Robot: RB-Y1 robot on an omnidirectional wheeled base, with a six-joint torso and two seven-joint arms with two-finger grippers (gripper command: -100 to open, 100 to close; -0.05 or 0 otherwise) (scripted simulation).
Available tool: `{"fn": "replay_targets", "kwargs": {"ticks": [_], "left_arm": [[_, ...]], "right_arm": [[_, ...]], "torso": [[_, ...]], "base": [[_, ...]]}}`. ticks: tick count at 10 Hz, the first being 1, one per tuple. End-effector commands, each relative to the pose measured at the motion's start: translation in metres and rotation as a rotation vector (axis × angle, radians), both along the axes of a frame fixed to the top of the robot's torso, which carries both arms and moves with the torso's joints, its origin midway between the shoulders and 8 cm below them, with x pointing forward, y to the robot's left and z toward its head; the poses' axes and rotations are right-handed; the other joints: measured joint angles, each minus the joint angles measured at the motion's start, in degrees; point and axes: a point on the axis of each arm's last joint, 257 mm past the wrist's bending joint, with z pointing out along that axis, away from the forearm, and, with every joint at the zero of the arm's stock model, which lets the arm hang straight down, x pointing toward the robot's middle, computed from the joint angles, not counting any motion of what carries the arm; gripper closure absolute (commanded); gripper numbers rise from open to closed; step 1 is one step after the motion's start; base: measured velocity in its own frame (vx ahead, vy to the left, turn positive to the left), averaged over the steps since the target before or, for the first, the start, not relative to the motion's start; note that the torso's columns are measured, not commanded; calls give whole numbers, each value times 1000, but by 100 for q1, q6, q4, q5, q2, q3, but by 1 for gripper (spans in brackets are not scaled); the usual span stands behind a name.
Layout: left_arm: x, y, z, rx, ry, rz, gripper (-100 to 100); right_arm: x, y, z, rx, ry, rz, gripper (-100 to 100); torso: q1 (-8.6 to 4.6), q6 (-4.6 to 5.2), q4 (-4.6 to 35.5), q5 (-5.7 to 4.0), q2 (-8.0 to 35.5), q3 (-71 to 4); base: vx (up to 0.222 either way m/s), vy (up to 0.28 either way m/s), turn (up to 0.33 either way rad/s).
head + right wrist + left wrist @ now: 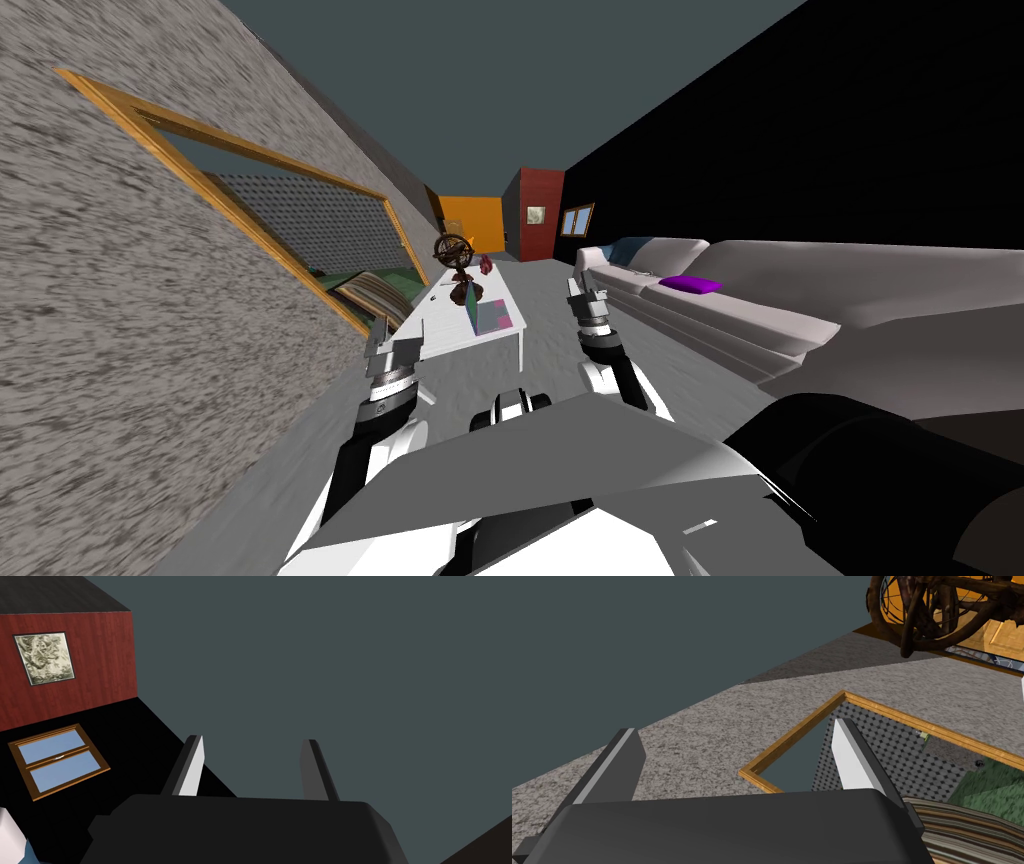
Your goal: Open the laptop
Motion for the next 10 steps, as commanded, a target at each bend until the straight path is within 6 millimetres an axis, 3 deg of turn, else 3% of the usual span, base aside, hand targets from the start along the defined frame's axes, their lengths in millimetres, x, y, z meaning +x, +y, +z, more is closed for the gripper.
{"fn": "replay_targets", "kwargs": {"ticks": [1, 4, 10], "left_arm": [[15, 2, -25, -46, 82, -30, -100], [28, 3, -49, -102, 157, -54, -100], [55, 1, -117, -232, 358, -121, -100]], "right_arm": [[0, 0, 0, 0, 0, 0, 0], [0, 0, 0, 0, 0, 0, 0], [0, 0, 0, 0, 0, 0, 0]], "torso": [[2, 0, 1, 1, 1, 1], [8, 0, 3, 3, 9, 6], [4, 0, 2, 1, 5, 3]], "base": [[66, -39, -3], [48, -26, -3], [58, -37, -4]]}}
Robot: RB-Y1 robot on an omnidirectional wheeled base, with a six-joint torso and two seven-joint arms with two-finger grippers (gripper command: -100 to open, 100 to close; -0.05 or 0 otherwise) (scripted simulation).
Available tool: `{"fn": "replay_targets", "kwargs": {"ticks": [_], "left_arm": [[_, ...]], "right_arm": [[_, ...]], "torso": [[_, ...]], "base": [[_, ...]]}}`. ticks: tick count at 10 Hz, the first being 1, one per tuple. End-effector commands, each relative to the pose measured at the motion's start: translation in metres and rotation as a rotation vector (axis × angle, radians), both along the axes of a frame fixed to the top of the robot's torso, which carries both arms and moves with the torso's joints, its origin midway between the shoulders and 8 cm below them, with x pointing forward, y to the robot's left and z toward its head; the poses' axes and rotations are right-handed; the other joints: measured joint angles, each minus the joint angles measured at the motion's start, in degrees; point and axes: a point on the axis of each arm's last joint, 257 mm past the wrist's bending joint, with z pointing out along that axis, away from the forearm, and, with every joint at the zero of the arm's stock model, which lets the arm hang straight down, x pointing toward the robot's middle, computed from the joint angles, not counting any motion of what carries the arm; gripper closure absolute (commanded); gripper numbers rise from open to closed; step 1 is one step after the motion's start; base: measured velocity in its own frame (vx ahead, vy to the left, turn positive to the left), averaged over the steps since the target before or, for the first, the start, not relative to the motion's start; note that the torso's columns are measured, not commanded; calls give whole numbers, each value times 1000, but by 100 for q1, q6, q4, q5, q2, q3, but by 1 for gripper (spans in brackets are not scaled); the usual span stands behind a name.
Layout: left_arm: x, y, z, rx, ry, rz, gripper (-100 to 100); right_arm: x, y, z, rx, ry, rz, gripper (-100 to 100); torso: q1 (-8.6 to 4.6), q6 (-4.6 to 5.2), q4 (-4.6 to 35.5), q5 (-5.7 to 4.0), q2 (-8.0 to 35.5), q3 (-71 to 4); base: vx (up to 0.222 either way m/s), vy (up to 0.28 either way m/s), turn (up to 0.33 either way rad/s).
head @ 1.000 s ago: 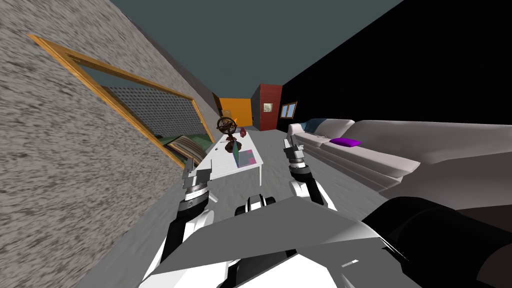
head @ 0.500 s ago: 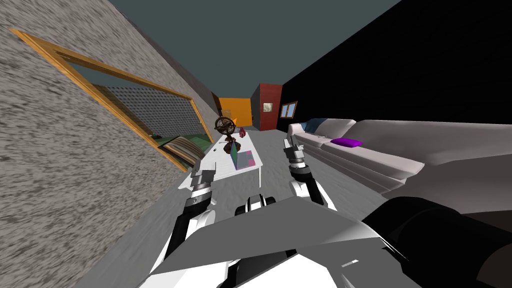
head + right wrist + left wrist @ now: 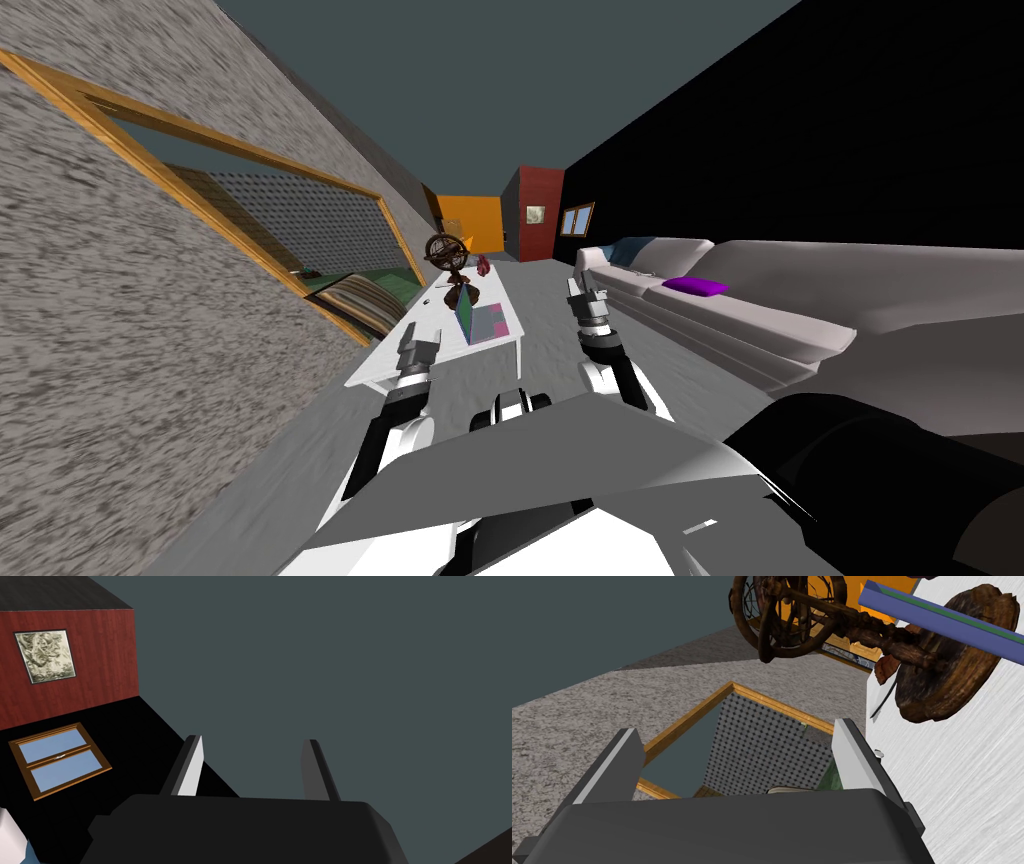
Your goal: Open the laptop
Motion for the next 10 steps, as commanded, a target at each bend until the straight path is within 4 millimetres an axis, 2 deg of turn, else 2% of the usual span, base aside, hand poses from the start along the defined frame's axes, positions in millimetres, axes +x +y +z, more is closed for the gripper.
{"fn": "replay_targets", "kwargs": {"ticks": [1, 5, 7, 10], "left_arm": [[8, -3, -29, -54, 83, -26, -100], [15, -7, -58, -126, 163, -47, -100], [22, -15, -84, -224, 232, -58, -100], [26, -24, -96, -325, 259, -54, -100]], "right_arm": [[0, 0, 0, 0, 0, 0, 0], [0, 0, 0, 0, 0, 0, 0], [0, 0, 0, 0, 0, 0, 0], [0, 0, 0, 0, 0, 0, 0]], "torso": [[-1, 0, 0, 0, 2, 1], [5, 0, 0, 2, 1, 1], [-5, 0, -2, -1, -7, -4], [5, 0, 1, 1, 4, 2]], "base": [[51, -39, -2], [43, -20, -2], [66, -38, -5], [47, -29, -2]]}}
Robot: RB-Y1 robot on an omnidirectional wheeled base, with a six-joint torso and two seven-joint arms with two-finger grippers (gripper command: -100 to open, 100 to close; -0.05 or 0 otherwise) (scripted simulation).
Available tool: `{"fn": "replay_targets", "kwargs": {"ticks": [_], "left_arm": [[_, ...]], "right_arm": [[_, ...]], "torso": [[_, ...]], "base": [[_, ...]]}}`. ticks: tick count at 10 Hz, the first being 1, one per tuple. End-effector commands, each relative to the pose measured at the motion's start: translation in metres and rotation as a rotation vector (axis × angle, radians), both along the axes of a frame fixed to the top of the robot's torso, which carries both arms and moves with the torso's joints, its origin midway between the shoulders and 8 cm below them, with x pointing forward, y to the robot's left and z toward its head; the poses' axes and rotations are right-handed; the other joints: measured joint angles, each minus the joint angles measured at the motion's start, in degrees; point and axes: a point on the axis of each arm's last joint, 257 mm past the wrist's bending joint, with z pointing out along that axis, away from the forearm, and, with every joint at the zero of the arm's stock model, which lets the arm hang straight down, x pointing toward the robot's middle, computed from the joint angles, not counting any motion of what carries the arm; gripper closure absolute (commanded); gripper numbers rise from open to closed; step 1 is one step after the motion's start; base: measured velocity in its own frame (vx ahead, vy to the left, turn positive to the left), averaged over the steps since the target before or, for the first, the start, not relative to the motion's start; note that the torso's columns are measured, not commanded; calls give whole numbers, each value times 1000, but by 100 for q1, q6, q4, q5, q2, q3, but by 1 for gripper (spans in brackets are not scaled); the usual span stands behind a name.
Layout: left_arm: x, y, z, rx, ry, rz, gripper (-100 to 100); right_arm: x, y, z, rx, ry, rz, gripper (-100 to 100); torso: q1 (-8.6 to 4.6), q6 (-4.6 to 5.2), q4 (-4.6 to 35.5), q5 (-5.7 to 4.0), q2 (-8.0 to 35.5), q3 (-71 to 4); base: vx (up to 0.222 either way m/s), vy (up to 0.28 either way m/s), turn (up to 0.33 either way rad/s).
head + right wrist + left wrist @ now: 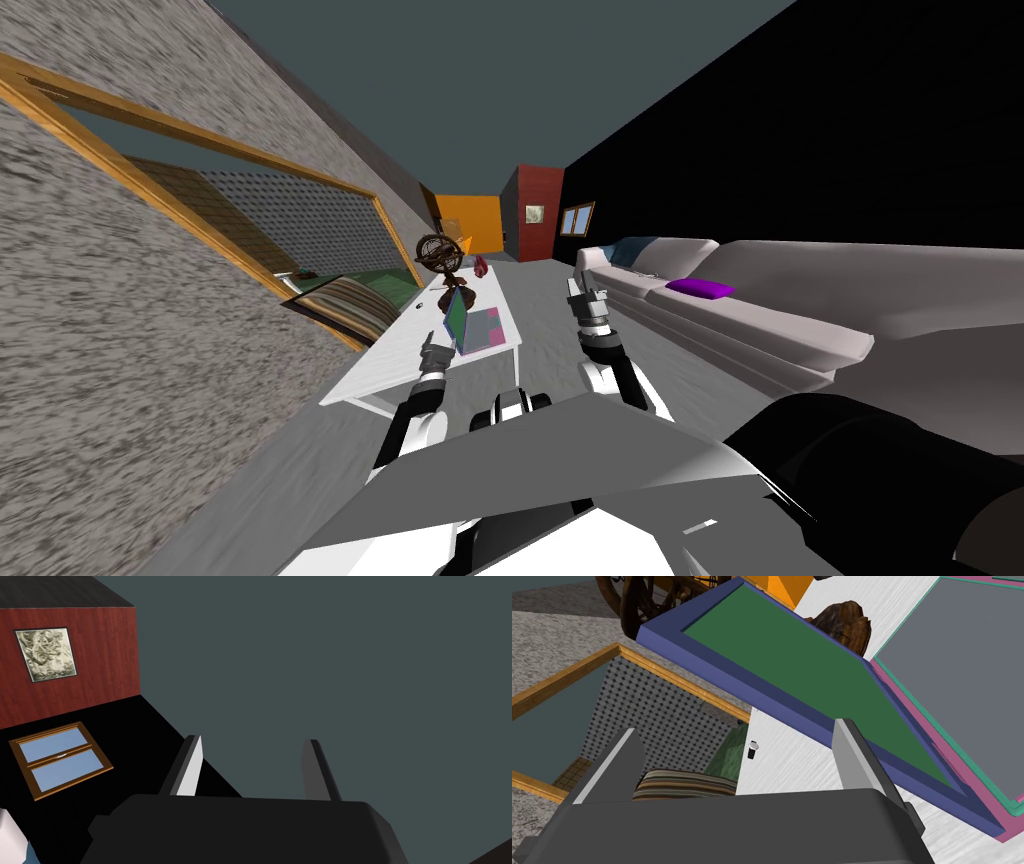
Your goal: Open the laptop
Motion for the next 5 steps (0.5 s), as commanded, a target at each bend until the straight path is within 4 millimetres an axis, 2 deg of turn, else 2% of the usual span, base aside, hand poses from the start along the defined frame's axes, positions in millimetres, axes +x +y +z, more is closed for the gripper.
{"fn": "replay_targets", "kwargs": {"ticks": [1, 4, 5], "left_arm": [[3, -9, -8, -93, 19, 17, -100], [4, -13, -8, -128, 20, 26, -100], [16, 4, -15, -108, 28, 51, -100]], "right_arm": [[0, 0, 0, 0, 0, 0, 0], [0, 0, 0, 0, 0, 0, 0], [0, 0, 0, 0, 0, 0, 0]], "torso": [[4, 0, 2, 1, 6, 4], [-3, 0, 0, -1, -1, -1], [-2, 0, -1, -1, -4, -2]], "base": [[16, -7, -1], [5, -3, -1], [-85, -2, -253]]}}
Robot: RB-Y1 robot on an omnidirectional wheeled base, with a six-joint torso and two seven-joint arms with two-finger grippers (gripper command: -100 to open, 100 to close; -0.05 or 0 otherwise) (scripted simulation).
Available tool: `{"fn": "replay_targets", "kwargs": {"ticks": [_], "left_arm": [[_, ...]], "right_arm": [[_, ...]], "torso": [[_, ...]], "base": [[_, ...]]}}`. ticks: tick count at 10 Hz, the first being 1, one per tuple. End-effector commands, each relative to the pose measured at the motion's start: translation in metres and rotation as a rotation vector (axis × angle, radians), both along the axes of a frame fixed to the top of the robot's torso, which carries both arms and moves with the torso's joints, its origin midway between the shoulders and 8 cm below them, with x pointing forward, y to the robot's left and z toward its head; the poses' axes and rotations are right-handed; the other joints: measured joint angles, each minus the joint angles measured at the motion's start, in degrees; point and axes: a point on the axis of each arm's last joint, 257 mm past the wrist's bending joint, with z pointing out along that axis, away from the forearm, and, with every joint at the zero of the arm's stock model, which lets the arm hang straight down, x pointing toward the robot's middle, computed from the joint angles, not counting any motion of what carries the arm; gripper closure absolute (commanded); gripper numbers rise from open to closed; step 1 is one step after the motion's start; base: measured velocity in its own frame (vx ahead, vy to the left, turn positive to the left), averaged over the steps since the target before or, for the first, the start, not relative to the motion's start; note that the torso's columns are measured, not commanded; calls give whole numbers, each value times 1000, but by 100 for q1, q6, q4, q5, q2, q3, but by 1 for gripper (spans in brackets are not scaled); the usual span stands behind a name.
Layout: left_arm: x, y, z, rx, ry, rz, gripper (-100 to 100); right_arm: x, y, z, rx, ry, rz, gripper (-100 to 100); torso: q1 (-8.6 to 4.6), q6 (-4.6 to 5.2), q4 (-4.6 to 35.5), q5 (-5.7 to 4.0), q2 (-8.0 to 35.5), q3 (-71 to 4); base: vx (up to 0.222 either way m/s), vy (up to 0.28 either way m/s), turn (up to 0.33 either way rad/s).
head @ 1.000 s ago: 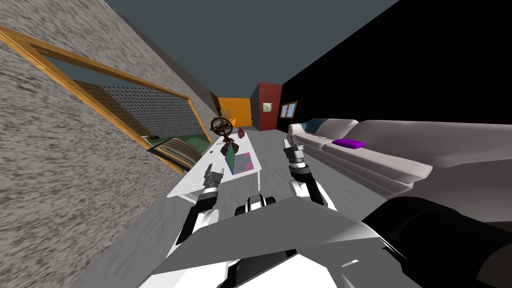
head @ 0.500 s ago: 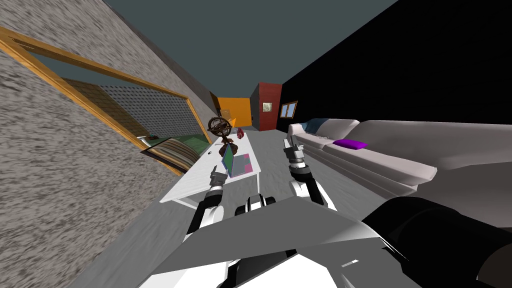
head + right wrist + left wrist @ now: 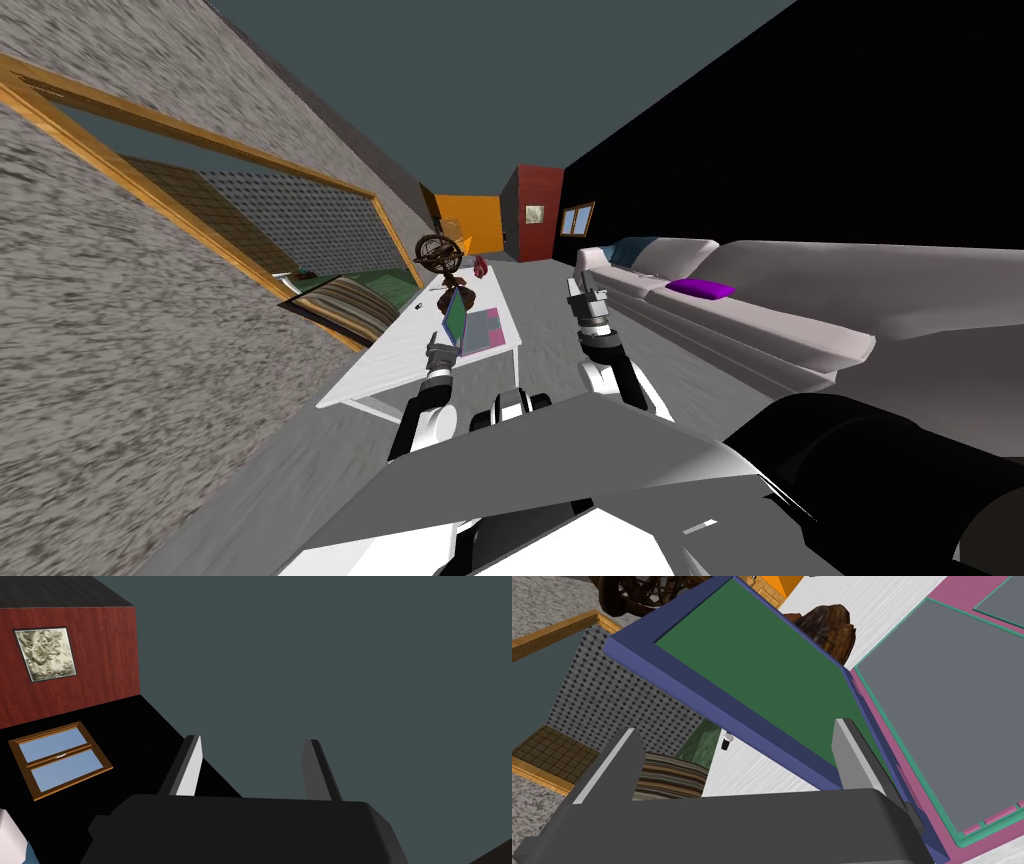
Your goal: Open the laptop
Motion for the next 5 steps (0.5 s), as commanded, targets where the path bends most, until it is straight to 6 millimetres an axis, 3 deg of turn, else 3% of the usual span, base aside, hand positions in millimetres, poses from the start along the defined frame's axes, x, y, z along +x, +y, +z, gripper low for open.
{"fn": "replay_targets", "kwargs": {"ticks": [1, 2, 5], "left_arm": [[14, 23, -5, 27, 4, 33, -100], [22, 37, -4, 43, 3, 52, -100], [39, 71, -5, 64, 4, 106, -100]], "right_arm": [[0, 0, 0, 0, 0, 0, 0], [0, 0, 0, 0, 0, 0, 0], [0, 0, 0, 0, 0, 0, 0]], "torso": [[-2, 5, 5, 0, 22, 12], [2, -1, 7, 0, 20, 13], [6, 2, 0, 2, 1, 0]], "base": [[-103, 5, -149], [-112, -4, -318], [-112, 7, -182]]}}
